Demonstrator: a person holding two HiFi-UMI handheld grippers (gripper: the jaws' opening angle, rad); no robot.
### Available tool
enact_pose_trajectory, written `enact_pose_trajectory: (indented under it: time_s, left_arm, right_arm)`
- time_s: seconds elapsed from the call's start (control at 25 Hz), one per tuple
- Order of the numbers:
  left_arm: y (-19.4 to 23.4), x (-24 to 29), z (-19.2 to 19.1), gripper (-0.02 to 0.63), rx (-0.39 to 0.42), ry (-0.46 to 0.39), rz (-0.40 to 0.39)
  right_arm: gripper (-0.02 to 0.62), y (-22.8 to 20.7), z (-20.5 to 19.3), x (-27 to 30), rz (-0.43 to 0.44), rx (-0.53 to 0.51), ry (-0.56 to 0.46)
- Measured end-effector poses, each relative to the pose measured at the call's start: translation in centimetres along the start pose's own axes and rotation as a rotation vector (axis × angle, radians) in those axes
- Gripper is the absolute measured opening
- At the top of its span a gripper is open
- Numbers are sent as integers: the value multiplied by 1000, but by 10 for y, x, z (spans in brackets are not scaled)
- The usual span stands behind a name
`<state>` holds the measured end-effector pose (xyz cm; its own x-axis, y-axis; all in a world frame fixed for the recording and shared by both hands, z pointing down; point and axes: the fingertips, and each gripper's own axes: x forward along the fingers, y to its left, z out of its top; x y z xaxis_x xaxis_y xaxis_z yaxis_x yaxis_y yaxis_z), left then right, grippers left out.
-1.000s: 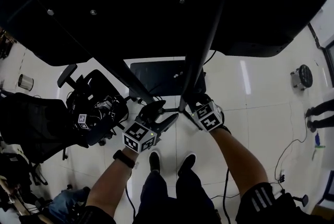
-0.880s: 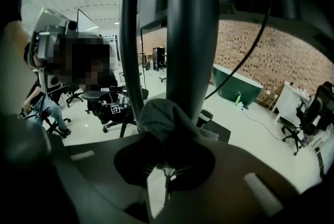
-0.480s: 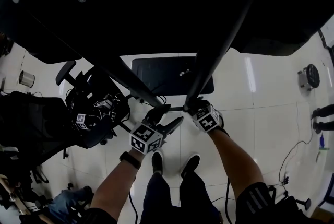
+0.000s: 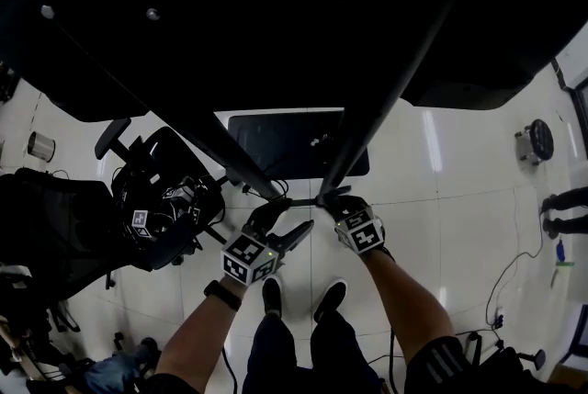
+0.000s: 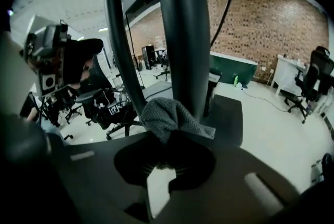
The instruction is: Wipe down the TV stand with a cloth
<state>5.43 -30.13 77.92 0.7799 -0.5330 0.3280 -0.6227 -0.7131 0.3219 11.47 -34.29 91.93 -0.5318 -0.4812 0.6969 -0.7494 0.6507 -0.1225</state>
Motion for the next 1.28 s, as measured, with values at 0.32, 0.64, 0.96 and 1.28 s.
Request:
enact_pose_trajectory:
  time_s: [0.32, 0.64, 0.96, 1.28]
  left_arm:
    - [-36, -81, 94, 307, 155, -140, 12]
    - [-66, -164, 212, 307, 344, -308, 4]
    - [-106, -255, 327, 307, 506, -472, -14]
    - [-118, -314, 393, 304, 582, -557, -19]
  right_arm:
    - [34, 74, 112, -109, 34, -61, -294]
    - [34, 132, 286, -238, 25, -208, -605]
    - [34, 196, 420, -340, -10, -365, -771]
    - [34, 225, 520, -388, -43, -473, -780]
